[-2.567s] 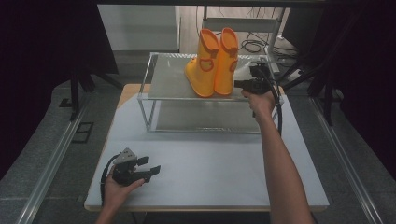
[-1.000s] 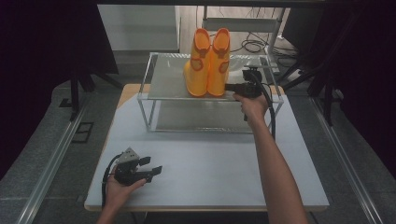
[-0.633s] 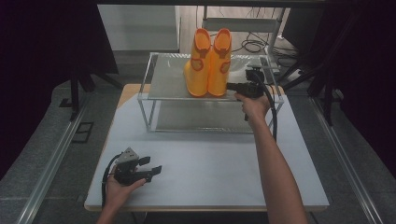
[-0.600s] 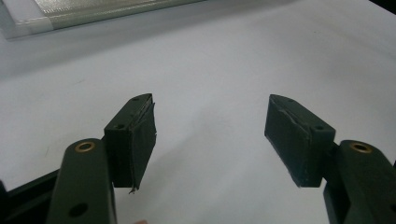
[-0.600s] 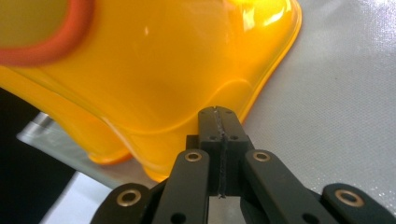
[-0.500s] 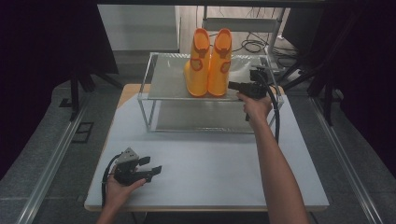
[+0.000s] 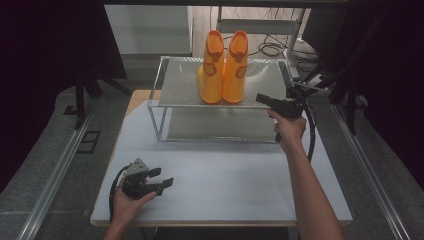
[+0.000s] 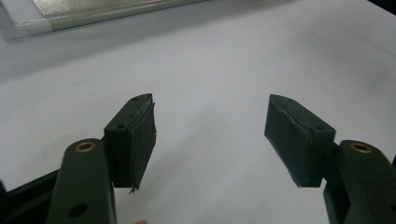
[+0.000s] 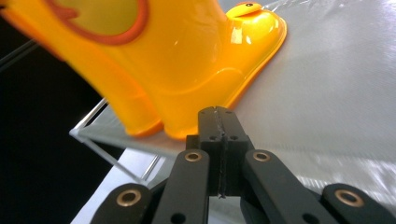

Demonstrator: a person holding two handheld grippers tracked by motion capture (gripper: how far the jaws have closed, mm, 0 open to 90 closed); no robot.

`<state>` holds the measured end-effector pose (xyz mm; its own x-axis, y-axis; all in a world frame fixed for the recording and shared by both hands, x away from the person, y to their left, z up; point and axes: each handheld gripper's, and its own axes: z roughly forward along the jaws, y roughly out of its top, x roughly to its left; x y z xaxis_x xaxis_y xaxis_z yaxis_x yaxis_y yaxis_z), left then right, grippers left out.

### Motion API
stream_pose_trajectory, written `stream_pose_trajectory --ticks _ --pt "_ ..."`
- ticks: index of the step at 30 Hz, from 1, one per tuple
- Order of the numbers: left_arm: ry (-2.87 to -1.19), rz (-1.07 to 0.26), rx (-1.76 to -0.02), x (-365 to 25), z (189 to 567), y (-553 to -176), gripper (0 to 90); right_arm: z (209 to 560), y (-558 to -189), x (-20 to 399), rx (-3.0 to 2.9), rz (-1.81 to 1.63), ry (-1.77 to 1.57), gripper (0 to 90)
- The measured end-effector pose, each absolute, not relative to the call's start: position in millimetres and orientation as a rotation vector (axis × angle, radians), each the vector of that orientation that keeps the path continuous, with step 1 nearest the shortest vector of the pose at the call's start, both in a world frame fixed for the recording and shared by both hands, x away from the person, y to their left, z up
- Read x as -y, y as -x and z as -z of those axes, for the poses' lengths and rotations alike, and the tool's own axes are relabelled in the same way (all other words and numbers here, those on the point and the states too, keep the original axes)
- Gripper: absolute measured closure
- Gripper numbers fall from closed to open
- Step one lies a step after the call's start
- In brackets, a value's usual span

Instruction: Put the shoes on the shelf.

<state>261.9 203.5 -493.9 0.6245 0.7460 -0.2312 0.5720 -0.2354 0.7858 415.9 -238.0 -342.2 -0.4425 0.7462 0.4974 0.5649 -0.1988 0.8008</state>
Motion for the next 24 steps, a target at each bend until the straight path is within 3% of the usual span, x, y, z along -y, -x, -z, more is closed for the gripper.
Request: stream_pose_trajectory --ticks 14,24 --pt "-1.942 -0.241 -1.047 -200 495 -262 33.6 364 -361 279 -1.814 -1.808 -1.502 89.7" --pt "-1.942 -0.243 -1.048 -199 495 -262 33.6 406 -332 290 -1.824 -1.841 -1.481 89.7"
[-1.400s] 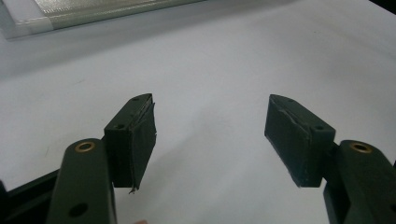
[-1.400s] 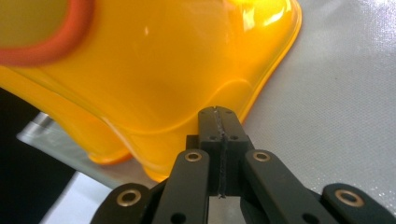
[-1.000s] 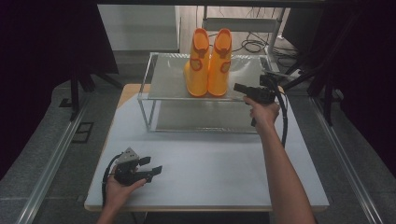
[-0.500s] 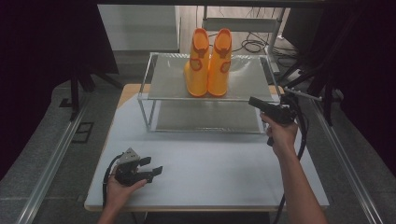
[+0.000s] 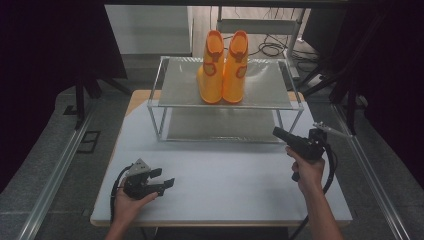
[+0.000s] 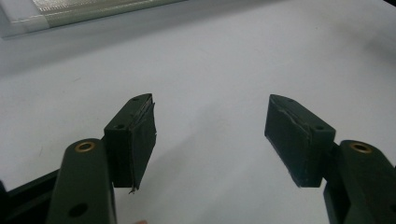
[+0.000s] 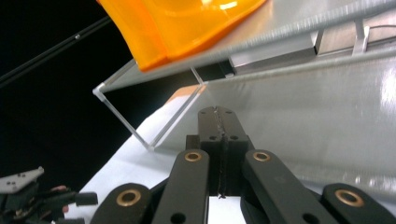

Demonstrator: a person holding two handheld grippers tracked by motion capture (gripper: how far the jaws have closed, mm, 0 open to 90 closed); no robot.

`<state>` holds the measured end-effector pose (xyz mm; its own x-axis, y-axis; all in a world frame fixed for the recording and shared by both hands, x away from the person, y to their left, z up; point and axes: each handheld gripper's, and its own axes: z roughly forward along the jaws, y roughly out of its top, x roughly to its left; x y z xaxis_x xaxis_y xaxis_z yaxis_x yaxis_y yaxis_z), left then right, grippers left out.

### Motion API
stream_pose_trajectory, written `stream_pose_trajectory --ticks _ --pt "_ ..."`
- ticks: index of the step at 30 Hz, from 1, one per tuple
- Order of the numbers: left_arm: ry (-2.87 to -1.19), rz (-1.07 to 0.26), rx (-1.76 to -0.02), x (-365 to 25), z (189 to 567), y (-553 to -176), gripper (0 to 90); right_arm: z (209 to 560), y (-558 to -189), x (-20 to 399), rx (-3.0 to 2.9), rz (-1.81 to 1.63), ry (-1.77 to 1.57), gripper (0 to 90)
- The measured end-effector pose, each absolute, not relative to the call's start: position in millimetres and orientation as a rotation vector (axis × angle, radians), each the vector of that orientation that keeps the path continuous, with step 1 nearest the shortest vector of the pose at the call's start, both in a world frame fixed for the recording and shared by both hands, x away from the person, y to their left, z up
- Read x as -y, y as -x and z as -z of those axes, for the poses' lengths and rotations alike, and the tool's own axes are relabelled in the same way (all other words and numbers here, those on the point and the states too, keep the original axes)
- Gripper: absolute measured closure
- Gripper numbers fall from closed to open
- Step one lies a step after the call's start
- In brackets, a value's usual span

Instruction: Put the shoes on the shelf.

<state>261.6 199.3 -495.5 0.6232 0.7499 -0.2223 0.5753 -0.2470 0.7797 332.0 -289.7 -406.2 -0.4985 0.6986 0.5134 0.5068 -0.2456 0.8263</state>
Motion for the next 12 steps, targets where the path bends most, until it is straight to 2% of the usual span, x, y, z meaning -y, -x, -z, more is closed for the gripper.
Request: stream_pose_trajectory --ticks 7,12 --pt "-1.942 -0.245 -1.048 -199.1 495.5 -261.6 33.5 413.0 -330.9 291.4 -1.826 -1.839 -1.489 88.8" --pt "-1.939 -0.245 -1.050 -199.5 495.5 -261.7 33.5 413.0 -327.7 291.9 -1.821 -1.841 -1.459 80.6"
